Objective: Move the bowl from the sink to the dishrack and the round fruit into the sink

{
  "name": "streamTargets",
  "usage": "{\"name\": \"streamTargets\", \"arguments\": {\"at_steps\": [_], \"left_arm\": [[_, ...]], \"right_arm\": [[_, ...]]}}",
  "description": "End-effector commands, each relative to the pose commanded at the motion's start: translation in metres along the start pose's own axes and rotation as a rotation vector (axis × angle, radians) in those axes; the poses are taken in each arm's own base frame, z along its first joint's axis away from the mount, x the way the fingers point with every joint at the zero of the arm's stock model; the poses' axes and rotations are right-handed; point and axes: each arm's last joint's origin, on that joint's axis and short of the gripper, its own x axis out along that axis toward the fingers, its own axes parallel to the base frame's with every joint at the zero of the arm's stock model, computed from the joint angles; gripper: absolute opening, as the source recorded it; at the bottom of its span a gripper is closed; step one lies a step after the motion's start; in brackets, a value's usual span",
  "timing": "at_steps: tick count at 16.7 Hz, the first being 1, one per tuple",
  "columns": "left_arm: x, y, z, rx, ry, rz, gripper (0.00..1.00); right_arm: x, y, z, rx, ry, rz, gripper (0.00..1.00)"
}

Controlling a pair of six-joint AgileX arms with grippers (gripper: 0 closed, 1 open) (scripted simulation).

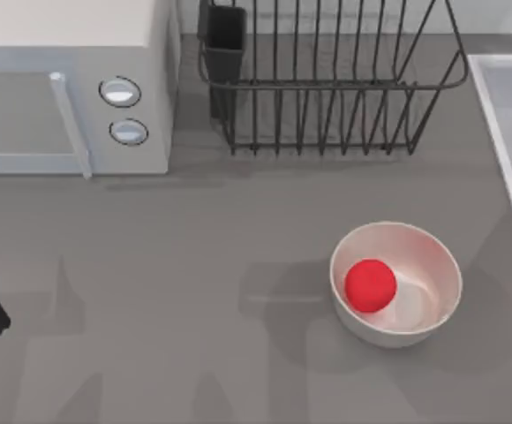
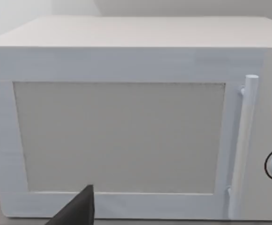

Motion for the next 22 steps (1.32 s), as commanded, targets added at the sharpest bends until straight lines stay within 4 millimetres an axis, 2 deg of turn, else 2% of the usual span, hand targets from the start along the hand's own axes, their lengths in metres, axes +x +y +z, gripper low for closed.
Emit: {"name": "streamTargets", "arguments": {"at_steps": [2,3,5,7,9,12,15,18,20,22], "left_arm": [[0.0,0.0,0.0,0.0,0.0,0.0,1.0],[0.0,0.0,0.0,0.0,0.0,0.0,1.0],[0.0,0.0,0.0,0.0,0.0,0.0,1.0],[0.0,0.0,0.0,0.0,0.0,0.0,1.0],[0.0,0.0,0.0,0.0,0.0,0.0,1.0],[0.0,0.0,0.0,0.0,0.0,0.0,1.0],[0.0,0.0,0.0,0.0,0.0,0.0,1.0],[0.0,0.0,0.0,0.0,0.0,0.0,1.0],[0.0,0.0,0.0,0.0,0.0,0.0,1.0],[0.0,0.0,0.0,0.0,0.0,0.0,1.0]], "right_arm": [[-0.012,-0.004,-0.004,-0.004,0.005,0.002,0.0],[-0.024,-0.009,-0.008,-0.007,0.008,0.003,0.0],[-0.059,-0.02,-0.022,-0.013,0.01,0.004,0.0],[-0.108,-0.031,-0.044,-0.017,0.005,0.002,0.0],[-0.163,-0.039,-0.076,-0.019,-0.005,-0.005,0.0],[-0.242,-0.039,-0.138,-0.017,-0.022,-0.018,0.0],[-0.297,-0.024,-0.202,-0.011,-0.027,-0.025,0.0],[-0.322,-0.007,-0.249,-0.003,-0.013,-0.014,0.0],[-0.328,-0.001,-0.264,0.0,-0.003,-0.003,0.0],[-0.329,0.001,-0.267,0.0,0.0,0.0,0.0]]}}
